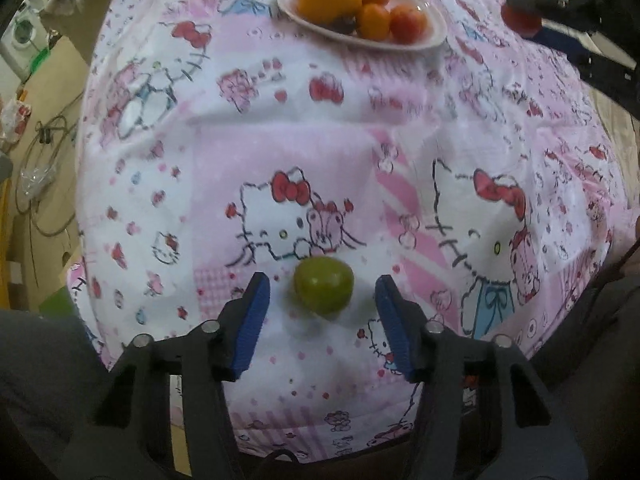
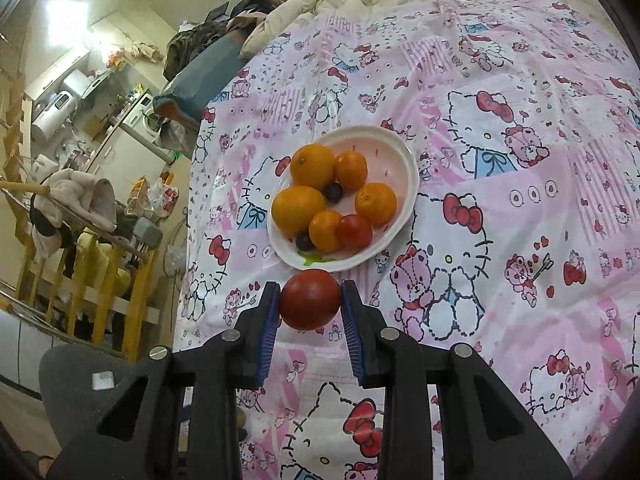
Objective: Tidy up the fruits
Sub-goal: 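Place the green fruit on the plate with left while right places the cherry tomato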
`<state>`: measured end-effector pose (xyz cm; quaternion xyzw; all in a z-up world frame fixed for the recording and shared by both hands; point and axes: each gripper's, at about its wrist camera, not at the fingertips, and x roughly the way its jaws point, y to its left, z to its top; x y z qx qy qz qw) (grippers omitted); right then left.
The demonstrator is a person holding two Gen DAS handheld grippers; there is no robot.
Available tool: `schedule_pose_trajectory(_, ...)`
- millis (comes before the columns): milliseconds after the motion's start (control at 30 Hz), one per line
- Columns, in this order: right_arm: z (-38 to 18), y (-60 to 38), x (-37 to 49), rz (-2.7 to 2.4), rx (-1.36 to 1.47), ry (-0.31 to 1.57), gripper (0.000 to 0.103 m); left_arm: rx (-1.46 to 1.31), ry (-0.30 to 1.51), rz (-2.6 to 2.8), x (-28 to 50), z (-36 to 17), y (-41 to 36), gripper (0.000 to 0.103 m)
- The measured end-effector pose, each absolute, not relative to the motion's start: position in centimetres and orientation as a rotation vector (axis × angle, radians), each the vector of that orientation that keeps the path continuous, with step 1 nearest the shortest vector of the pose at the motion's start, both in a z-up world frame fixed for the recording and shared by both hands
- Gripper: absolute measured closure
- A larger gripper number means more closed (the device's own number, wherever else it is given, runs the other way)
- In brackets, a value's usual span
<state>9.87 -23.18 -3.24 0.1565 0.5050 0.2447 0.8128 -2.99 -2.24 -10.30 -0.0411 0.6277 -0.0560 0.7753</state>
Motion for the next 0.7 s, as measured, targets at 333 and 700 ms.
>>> schedule_pose_trajectory(333, -3.6, -24.0, 10.3, 0.505, 0.377, 1.091, 0.071, -0.030, 1.335, -0.125, -2.6, -9.6, -2.7, 0.079)
schedule_pose_trajectory(700, -2.9, -25.6, 12.4, 0.480, 0.432, 1.083, 0.071, -0.015, 1.202, -0.163, 4.4, -4.5, -3.4, 0.079)
